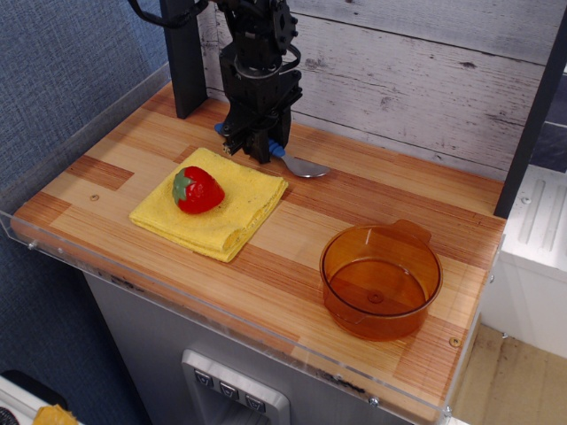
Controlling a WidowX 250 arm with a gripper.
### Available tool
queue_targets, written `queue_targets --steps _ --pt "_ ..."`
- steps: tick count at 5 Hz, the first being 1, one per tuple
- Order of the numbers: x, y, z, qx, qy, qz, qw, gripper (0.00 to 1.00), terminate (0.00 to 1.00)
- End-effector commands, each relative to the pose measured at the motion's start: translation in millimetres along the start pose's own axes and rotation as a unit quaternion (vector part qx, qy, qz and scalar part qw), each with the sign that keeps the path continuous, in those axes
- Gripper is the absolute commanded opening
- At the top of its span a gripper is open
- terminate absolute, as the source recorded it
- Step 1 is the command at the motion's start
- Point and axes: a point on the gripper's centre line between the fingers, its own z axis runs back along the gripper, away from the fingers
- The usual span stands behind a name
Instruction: Slide the blue spoon closer to the yellow rag.
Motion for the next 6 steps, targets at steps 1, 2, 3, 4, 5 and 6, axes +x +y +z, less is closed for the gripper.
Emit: queue_targets --steps 1,2,3,4,5,6 --pt "3.5 -6.6 18.3 -0.029 -0.027 -0.003 0.9992 1.0 0.0" --pt "3.2 -6.6 27.3 -0.032 -0.029 -0.006 0.9991 1.0 0.0" --pt "5.8 -10.5 42.1 -0.034 -0.032 -0.025 0.9986 1.0 0.0" --pt "7.7 -15.2 62.0 -0.03 -0.044 -0.063 0.9966 1.0 0.0" --pt "5.9 -13.0 75.9 -0.027 -0.06 -0.102 0.9926 1.0 0.0" --pt "-2.3 -4.1 92.3 -0.033 -0.039 -0.167 0.9847 1.0 0.0"
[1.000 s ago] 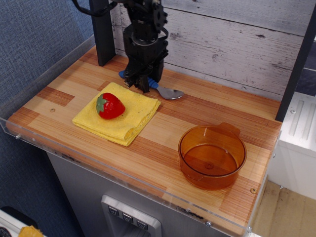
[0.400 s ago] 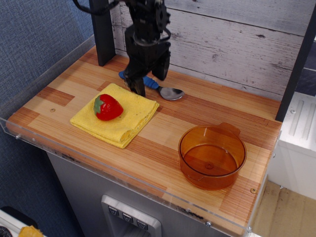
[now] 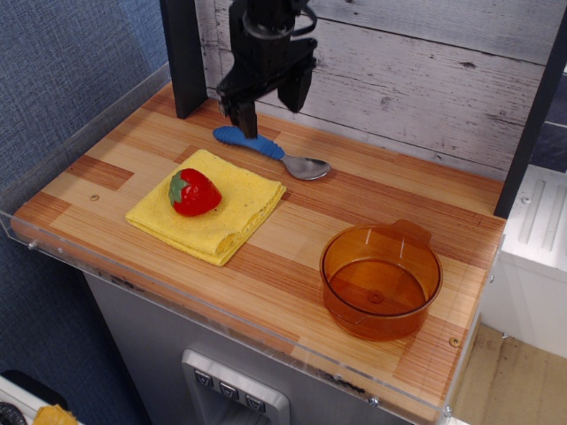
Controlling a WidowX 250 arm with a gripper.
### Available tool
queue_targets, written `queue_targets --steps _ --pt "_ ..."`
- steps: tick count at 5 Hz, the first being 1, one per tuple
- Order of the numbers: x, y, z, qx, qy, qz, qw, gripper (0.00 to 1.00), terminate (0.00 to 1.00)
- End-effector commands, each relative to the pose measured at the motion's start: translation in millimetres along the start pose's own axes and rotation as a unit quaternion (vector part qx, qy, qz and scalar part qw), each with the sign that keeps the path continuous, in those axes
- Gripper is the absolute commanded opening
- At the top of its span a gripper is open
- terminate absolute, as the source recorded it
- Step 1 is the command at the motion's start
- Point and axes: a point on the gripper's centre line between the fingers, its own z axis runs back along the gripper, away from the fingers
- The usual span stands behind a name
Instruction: Slide the blue spoon closer to the yellow rag.
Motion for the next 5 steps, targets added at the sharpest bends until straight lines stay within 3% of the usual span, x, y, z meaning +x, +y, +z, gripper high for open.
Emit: queue_targets --steps 1,2,3,4,5 --pt "-16.0 1.0 53.9 -0.034 0.042 -0.172 0.9835 1.0 0.0" --pt "-41.9 -7.0 66.4 -0.066 0.054 -0.262 0.9613 1.0 0.0" --pt "-67.0 -16.9 77.8 -0.077 0.053 -0.321 0.9426 1.0 0.0" --pt "-96.5 -29.6 85.9 -0.09 0.074 -0.407 0.9058 1.0 0.0" --pt "-119.1 -31.4 92.6 -0.101 0.066 -0.457 0.8813 1.0 0.0"
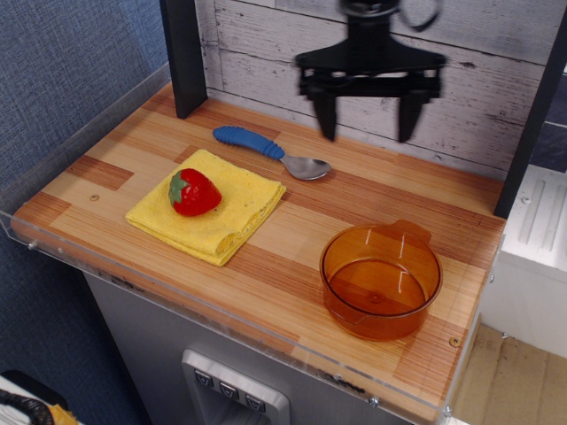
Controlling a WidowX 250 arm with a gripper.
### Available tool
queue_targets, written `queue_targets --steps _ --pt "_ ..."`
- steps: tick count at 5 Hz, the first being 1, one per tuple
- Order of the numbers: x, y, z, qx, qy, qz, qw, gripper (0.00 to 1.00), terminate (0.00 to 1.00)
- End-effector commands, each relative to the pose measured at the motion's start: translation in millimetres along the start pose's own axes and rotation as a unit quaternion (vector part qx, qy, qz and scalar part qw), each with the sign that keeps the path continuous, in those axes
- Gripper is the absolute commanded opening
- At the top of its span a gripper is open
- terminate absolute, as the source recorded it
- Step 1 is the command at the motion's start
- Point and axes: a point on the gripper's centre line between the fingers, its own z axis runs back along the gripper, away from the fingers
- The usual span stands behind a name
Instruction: Slide the blue spoon closer to the yellow rag.
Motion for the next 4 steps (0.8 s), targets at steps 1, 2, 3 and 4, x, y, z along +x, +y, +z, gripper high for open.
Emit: queue_targets --steps 1,2,3,4 --pt "-16.4 -30.0 23.9 -0.016 -0.038 -0.098 0.9944 1.0 0.0" --pt "-26.8 -44.6 23.4 -0.028 -0.032 -0.13 0.9907 1.0 0.0" --pt "-35.8 -56.6 22.0 -0.039 -0.021 -0.15 0.9877 1.0 0.0" --pt "-35.8 -56.6 22.0 -0.039 -0.021 -0.15 0.9877 1.0 0.0"
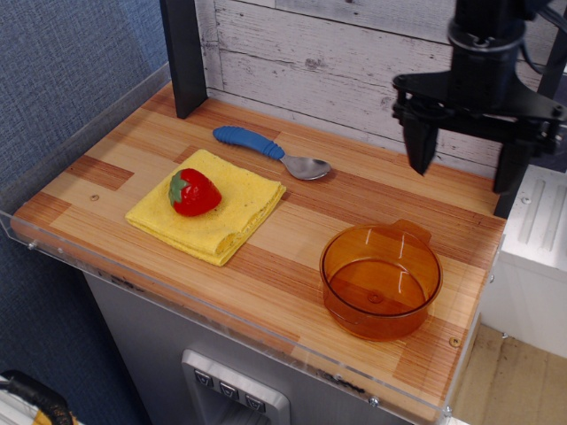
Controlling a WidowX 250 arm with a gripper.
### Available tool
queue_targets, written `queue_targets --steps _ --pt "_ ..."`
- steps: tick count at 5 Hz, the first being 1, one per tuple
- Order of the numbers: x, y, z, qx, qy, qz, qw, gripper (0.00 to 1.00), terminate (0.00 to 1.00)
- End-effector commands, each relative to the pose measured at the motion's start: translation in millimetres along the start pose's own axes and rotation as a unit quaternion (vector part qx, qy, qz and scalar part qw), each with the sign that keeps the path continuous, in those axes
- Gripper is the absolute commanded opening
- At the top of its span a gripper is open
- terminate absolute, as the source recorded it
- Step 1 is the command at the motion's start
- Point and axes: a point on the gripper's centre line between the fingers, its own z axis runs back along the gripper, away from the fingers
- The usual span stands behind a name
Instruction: Slide the blue spoon closer to the yellow rag.
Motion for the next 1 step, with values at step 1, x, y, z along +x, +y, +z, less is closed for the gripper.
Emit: queue_targets --steps 1 --pt "-0.3 4.6 19.7 -0.008 -0.023 -0.003 0.9997 1.0 1.0"
